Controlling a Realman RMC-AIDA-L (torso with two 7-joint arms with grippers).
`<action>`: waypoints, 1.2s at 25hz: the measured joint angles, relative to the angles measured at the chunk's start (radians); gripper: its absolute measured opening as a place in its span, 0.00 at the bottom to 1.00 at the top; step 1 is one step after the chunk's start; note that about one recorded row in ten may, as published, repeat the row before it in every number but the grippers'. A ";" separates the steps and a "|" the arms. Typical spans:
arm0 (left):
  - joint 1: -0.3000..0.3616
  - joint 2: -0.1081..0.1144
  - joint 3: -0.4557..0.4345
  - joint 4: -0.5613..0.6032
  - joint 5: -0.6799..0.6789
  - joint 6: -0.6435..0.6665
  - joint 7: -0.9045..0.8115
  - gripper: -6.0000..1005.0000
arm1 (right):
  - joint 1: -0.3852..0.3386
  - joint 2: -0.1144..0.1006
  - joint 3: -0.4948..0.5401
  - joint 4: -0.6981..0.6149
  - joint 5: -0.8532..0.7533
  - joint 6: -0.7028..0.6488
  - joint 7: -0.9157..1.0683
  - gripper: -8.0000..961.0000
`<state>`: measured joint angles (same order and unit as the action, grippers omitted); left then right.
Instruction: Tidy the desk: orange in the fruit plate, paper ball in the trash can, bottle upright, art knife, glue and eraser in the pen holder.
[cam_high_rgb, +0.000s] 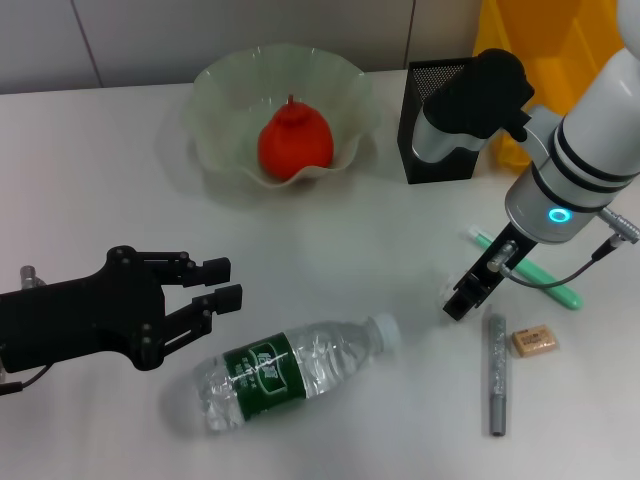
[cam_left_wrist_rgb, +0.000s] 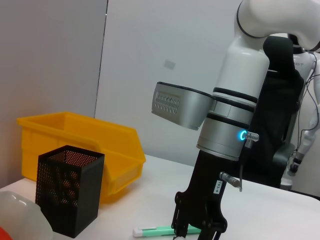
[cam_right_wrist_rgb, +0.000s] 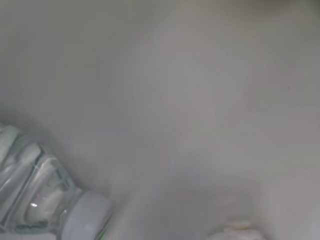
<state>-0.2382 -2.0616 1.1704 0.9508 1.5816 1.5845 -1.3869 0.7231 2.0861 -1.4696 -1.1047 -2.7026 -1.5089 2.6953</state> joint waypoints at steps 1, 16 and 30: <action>0.000 0.000 0.000 0.000 0.000 0.000 0.000 0.28 | 0.000 0.000 0.000 0.001 0.000 0.004 0.001 0.53; 0.002 0.000 0.000 0.000 0.000 -0.001 0.000 0.28 | -0.009 -0.001 0.011 -0.007 0.024 0.021 0.011 0.44; 0.000 0.000 -0.003 0.000 0.000 -0.002 0.000 0.28 | -0.012 -0.005 0.069 -0.234 0.015 -0.101 0.024 0.43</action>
<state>-0.2382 -2.0616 1.1678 0.9511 1.5816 1.5830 -1.3866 0.7106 2.0806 -1.4009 -1.3391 -2.6873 -1.6094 2.7190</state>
